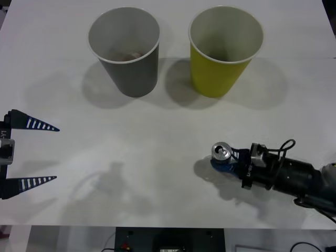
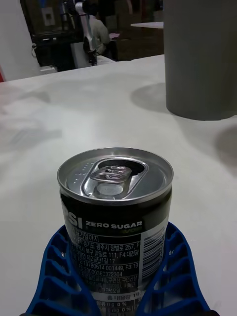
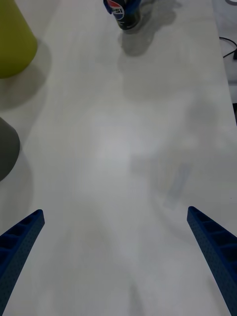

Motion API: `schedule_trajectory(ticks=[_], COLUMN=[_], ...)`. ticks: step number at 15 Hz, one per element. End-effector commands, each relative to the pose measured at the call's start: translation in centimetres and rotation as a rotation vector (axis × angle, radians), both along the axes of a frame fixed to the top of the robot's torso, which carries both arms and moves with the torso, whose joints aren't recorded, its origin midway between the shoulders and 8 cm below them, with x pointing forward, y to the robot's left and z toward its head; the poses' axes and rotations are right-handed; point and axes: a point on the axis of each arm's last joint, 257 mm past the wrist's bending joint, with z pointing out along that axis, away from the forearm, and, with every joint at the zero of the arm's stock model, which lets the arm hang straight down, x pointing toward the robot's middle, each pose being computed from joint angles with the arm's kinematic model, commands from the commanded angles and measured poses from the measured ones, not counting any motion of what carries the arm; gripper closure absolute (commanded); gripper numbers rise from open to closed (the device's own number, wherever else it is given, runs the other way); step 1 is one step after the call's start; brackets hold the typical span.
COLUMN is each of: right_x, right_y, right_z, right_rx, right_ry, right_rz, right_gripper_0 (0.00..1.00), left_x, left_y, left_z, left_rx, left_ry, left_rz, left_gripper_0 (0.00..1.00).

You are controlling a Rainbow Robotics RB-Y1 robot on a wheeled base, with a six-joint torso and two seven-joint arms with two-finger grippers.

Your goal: Put the can into the green bin and the plastic bottle into the gray bin

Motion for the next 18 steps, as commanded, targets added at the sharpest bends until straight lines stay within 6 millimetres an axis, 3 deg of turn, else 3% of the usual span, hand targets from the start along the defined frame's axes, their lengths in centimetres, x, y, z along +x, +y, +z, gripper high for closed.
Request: schedule_trajectory(ticks=[1, 12, 18], right_x=[-0.2, 0.8, -0.6], right_y=[-0.5, -2.1, -3.8], right_z=[1.1, 5.9, 9.4], right_rx=[-0.066, -0.135, -0.213], right_ry=[0.056, 0.389, 0.582], right_rz=[-0.060, -0.289, -0.430], right_gripper_0=[1.00, 1.00, 1.00], left_x=[0.0, 0.0, 0.0], left_y=[0.0, 0.0, 0.0], left_z=[0.0, 0.0, 0.0], left_rx=[0.000, 0.000, 0.000], left_ry=[0.000, 0.000, 0.000], left_rz=[0.000, 0.000, 0.000], left_gripper_0=[0.00, 0.00, 0.00])
